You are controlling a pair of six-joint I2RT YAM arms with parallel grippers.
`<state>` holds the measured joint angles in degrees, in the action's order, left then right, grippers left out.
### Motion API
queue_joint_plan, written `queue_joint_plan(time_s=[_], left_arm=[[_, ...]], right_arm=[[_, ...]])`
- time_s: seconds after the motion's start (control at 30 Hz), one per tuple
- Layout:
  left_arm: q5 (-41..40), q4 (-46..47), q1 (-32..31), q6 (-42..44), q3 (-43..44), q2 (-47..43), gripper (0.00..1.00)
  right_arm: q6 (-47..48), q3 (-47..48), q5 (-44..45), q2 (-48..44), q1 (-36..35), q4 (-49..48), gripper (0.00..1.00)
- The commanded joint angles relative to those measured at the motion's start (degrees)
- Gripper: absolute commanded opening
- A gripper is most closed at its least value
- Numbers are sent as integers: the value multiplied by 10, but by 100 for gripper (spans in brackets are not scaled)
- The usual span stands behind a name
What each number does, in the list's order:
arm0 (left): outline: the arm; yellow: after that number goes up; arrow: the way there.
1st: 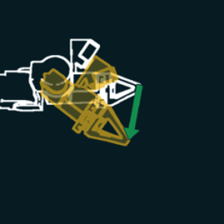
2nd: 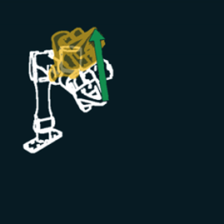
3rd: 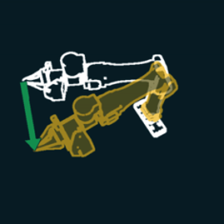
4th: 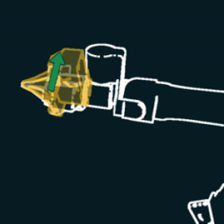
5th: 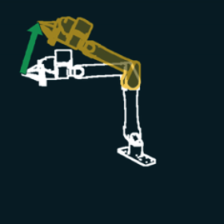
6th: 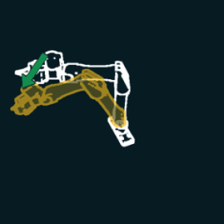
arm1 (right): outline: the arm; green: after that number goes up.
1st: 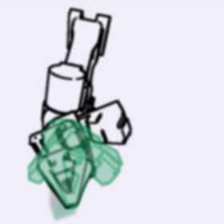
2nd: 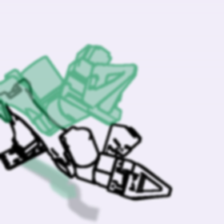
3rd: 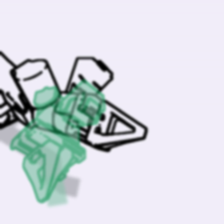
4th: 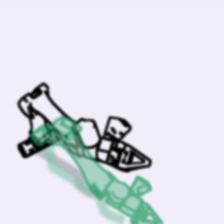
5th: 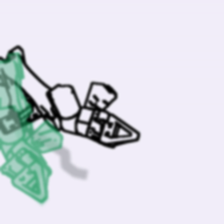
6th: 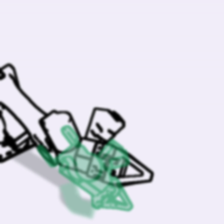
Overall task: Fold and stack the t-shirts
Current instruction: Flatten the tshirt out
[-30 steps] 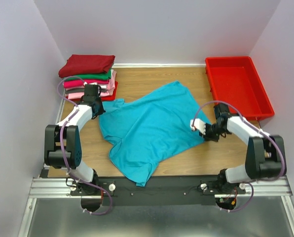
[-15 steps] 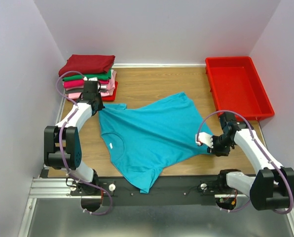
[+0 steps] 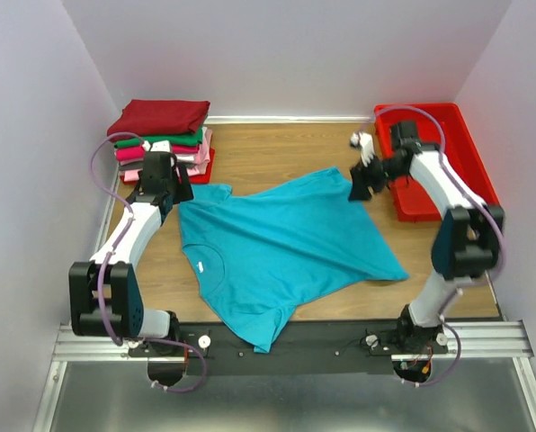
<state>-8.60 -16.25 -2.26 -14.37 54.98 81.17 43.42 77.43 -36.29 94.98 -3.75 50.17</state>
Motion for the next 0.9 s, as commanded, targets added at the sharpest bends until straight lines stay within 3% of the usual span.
queue_joint_plan(time_s=[0.0, 0.17, 0.3, 0.63, 0.73, 0.87], left_arm=[[-16, 30, 4, 15, -38, -61, 81], [30, 67, 18, 34, -68, -92, 81], [31, 75, 18, 36, -73, -105, 81], [59, 80, 18, 37, -73, -93, 80], [60, 81, 18, 37, -73, -91, 79], [61, 82, 18, 37, -75, -94, 79]], right_arm=[[-214, 128, -68, 158, -13, -93, 64], [-300, 337, 12, 322, -13, -111, 61], [-311, 417, 31, 418, -13, -110, 56], [-282, 414, 26, 444, -14, -110, 53], [-287, 417, 21, 454, -13, -109, 45], [-285, 420, 21, 457, -14, -109, 42]])
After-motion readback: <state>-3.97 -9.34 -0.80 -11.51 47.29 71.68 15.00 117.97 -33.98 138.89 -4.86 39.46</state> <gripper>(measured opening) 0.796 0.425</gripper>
